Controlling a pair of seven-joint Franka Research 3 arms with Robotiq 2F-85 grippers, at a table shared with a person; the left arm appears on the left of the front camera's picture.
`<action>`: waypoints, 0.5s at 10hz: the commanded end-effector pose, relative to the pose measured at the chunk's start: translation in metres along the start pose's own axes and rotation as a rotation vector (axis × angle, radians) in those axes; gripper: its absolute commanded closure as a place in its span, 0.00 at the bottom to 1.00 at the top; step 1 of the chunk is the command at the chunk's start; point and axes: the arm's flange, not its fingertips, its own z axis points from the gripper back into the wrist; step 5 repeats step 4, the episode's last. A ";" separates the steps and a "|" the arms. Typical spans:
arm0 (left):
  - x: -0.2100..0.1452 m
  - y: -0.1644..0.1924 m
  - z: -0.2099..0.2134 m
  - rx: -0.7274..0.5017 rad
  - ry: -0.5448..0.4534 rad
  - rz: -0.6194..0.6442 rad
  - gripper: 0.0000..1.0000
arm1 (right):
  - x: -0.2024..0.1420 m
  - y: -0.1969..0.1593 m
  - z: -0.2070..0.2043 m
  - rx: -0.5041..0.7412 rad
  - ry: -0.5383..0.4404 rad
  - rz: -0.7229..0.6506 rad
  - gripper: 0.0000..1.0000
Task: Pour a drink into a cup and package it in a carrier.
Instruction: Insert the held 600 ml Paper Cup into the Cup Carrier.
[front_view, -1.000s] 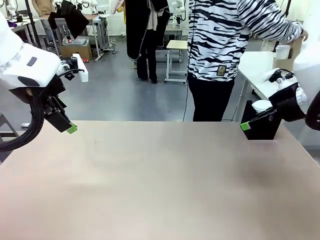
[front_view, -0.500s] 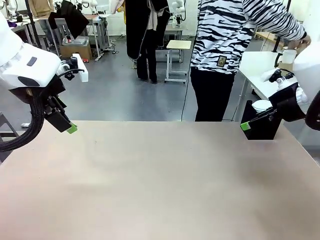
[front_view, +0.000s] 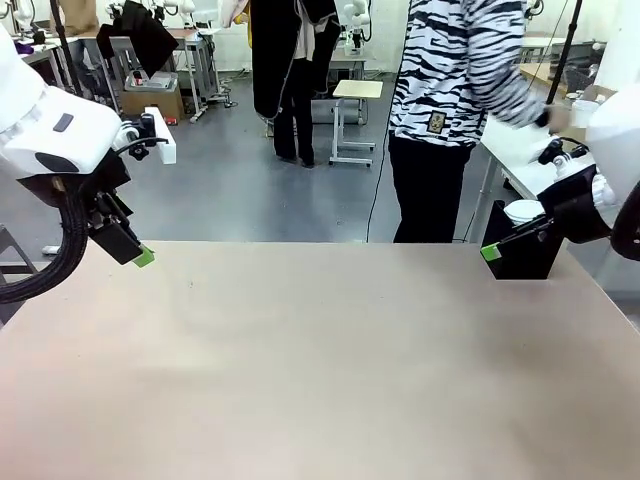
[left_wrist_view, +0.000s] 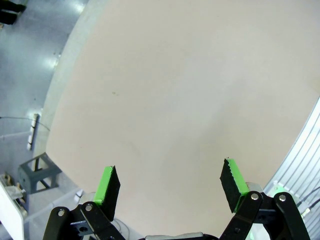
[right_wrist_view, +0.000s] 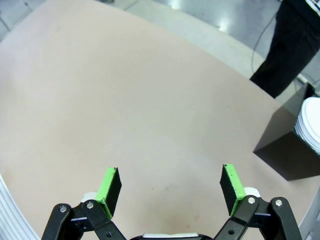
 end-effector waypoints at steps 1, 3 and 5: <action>-0.002 0.001 0.000 0.010 0.012 -0.006 0.00 | 0.000 -0.003 0.002 0.011 -0.017 0.016 0.00; -0.002 0.001 0.000 0.010 0.012 -0.006 0.00 | 0.000 -0.003 0.002 0.011 -0.017 0.016 0.00; -0.002 0.001 0.000 0.010 0.012 -0.006 0.00 | 0.000 -0.003 0.002 0.011 -0.017 0.016 0.00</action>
